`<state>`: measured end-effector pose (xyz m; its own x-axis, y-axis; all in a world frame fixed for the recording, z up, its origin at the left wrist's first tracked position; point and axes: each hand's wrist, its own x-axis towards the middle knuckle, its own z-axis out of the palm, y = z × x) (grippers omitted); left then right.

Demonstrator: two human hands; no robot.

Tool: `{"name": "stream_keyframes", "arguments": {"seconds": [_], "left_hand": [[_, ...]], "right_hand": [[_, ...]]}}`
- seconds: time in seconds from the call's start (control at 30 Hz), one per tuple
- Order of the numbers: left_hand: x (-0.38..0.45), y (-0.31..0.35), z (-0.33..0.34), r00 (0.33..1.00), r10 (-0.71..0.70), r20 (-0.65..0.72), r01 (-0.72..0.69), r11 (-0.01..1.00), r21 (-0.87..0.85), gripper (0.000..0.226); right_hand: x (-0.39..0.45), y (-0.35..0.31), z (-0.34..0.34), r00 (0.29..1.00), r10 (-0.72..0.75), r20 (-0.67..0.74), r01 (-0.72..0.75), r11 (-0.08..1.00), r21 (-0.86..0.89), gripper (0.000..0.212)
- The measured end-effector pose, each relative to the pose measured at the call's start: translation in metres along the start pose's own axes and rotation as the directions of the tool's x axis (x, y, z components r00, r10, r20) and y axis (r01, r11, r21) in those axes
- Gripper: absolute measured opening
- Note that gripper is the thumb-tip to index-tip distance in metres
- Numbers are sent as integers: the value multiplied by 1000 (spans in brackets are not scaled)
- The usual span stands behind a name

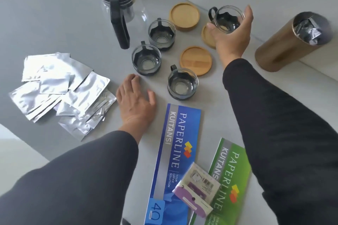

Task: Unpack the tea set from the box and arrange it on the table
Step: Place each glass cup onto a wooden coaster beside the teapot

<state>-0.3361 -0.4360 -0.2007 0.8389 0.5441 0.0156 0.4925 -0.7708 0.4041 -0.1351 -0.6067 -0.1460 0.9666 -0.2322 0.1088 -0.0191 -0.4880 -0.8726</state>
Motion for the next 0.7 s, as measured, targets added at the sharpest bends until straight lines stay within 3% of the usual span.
{"name": "stream_keyframes", "arguments": {"seconds": [0.53,0.7], "left_hand": [[2,-4,0,1000,9,5,-9,999,39,57],[3,-5,-1,1000,11,8,-11,1000,24,58]], "right_hand": [[26,17,17,991,77,108,-72,996,-54,105],[8,11,2,997,-10,74,21,990,-140,97]]}}
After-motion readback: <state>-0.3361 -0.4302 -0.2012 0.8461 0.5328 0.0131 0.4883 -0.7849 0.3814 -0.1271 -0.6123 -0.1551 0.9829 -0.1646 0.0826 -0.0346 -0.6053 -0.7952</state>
